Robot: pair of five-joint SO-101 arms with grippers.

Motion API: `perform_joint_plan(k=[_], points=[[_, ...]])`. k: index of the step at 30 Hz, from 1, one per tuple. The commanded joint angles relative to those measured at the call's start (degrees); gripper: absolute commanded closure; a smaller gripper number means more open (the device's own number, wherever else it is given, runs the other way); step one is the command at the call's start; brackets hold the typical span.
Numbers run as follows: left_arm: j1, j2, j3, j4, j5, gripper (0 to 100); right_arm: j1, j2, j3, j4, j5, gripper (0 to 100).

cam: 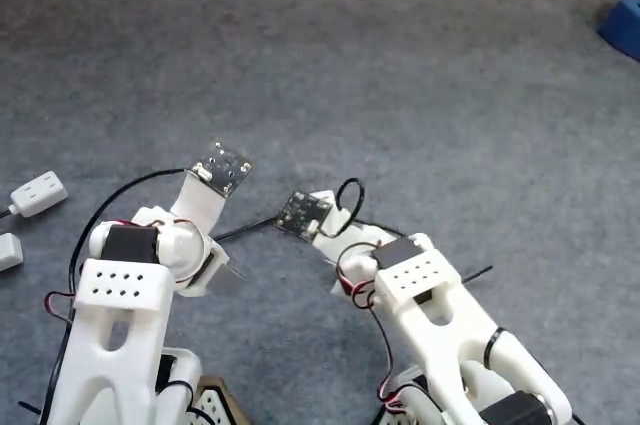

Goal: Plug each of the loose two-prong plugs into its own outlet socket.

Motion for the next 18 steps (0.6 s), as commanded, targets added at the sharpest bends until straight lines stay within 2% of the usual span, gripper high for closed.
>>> perform_joint_plan(k=[1, 10, 18], points=[[-0.40, -0.84, -0.57, 0.70, -0.53, 65, -2.15, -0.04, -0.57, 1.19, 0.79, 81.8], [-0.48, -0.92, -0.57, 0.70, -0.53, 65, -2.77, 0.57, 0.31, 3.38, 2.99, 82.0], [-3.82, -0.92, 0.04, 0.70, -2.55, 65, -0.31, 0.57, 2.86, -1.45, 4.84, 93.0]])
